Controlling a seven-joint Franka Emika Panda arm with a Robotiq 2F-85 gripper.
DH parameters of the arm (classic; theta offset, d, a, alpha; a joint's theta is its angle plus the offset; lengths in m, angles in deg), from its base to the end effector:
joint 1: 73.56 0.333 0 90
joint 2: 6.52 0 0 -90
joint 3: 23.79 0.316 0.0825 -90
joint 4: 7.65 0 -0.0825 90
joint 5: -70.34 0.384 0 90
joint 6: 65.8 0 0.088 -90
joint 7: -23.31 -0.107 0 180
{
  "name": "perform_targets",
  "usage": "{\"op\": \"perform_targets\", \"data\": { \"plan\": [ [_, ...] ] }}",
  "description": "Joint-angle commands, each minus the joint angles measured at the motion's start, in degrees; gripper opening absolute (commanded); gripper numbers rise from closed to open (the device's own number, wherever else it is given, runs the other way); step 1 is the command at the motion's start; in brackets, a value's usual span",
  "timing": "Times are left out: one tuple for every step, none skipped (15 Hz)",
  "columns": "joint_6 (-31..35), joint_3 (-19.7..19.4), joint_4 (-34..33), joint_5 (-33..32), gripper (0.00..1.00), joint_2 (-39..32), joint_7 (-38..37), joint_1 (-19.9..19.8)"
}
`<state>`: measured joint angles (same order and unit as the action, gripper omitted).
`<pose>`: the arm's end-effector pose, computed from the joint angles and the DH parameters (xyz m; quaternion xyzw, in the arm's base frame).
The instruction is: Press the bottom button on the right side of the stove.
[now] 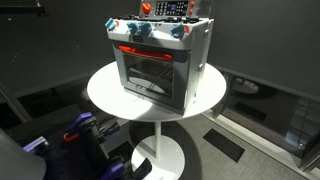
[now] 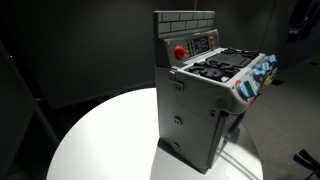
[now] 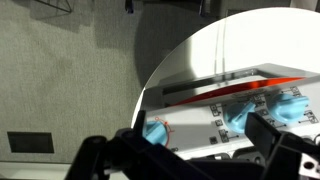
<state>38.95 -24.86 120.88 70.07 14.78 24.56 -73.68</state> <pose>0.4365 -0.0101 0.5117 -0.9998 -0.0019 0.0216 0.0016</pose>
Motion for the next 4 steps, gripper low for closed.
{"op": "perform_targets", "data": {
  "plan": [
    [-0.17,0.1,-0.02,0.05,1.0,0.03,0.04,-0.12],
    [-0.16,0.09,0.04,0.05,1.0,0.03,0.05,-0.12],
    [-0.16,0.08,0.09,0.05,1.0,0.02,0.06,-0.12],
    [-0.16,0.07,0.13,0.05,1.0,0.03,0.06,-0.12]
  ]
}}
